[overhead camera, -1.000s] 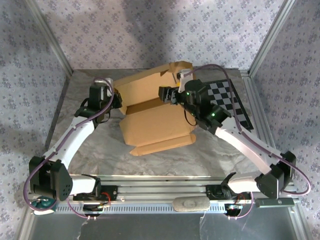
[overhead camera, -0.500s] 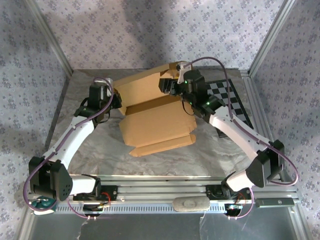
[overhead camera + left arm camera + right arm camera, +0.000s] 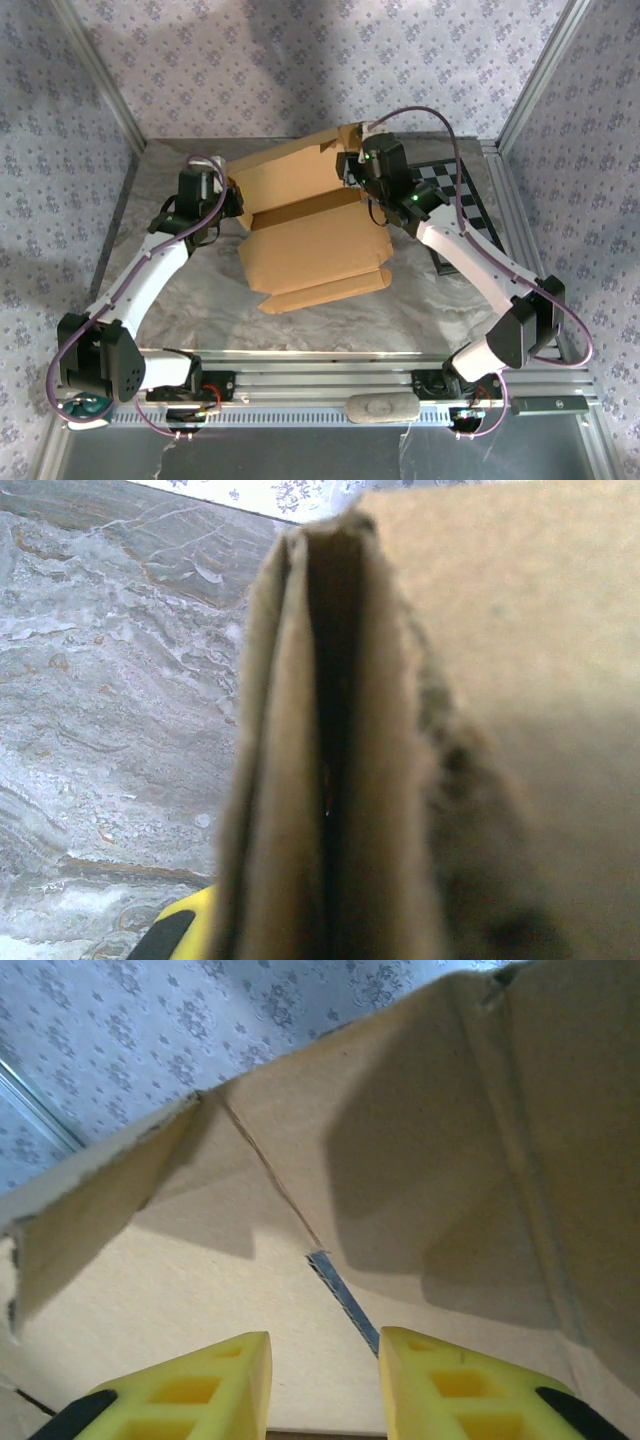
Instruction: Fold the paper box
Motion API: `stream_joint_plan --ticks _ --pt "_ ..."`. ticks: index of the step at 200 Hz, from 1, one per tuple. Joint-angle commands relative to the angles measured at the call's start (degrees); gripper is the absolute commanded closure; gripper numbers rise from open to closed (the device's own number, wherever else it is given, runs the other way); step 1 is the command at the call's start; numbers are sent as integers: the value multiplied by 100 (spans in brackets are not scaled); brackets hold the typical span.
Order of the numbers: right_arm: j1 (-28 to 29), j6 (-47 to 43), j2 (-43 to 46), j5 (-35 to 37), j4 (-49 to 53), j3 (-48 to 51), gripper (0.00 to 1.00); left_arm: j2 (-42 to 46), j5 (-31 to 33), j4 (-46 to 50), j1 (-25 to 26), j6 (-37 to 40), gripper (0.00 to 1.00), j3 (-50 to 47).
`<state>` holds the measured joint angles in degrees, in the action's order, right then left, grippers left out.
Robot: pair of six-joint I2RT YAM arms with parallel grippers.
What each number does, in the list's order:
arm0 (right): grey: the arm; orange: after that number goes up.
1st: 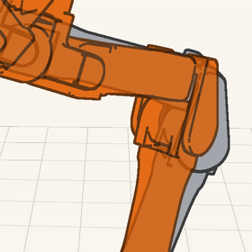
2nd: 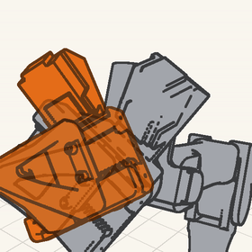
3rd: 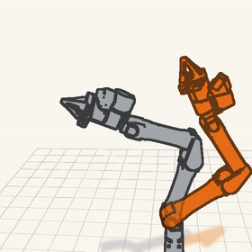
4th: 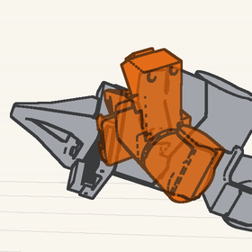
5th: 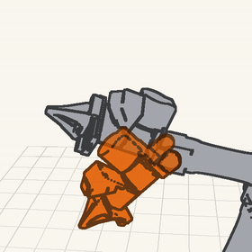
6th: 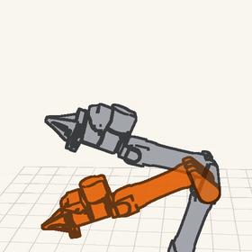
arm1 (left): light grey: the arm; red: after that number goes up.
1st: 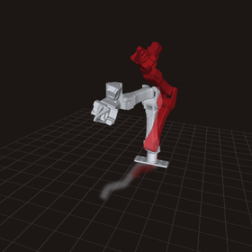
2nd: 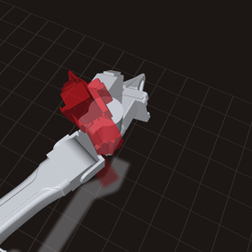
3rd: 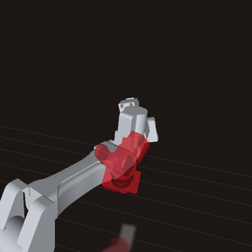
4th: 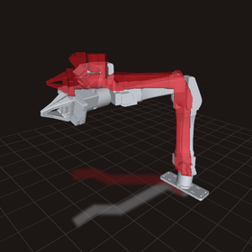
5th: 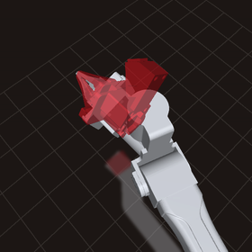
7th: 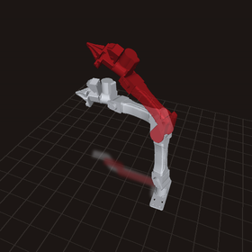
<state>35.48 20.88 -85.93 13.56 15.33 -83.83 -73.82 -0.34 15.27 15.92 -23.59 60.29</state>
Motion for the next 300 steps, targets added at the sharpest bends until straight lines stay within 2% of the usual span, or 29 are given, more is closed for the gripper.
stream_joint_plan --ticks 1,17,46,61,93,114,181,209,247,300 --pt "0 -263 138 192 178 -111 68 18 16 -78 42 -58 100 275" --pt "48 -313 177 6 162 -118 64 -8 18 -81 42 -64 100 283" --pt "182 -256 439 -837 -216 123 37 -27 12 -62 43 -66 100 302" --pt "164 -161 528 -1250 -429 247 27 -39 17 -38 47 -62 100 336" --pt "-72 153 514 -2200 -657 319 23 -68 12 93 47 -58 100 437" --pt "-276 238 401 -2539 -609 212 22 -94 -26 243 42 -97 100 534" --pt "-402 206 -232 -2647 -404 -461 24 -79 -63 384 49 -119 100 615" --pt "-376 251 -341 -2383 -351 -569 25 -67 -41 433 44 -89 100 650" --pt "-378 45 -342 -1596 -142 -642 45 -11 -46 460 47 -75 100 643" --pt "-275 -148 -146 -984 -34 -573 65 -23 -28 455 42 -71 100 648"
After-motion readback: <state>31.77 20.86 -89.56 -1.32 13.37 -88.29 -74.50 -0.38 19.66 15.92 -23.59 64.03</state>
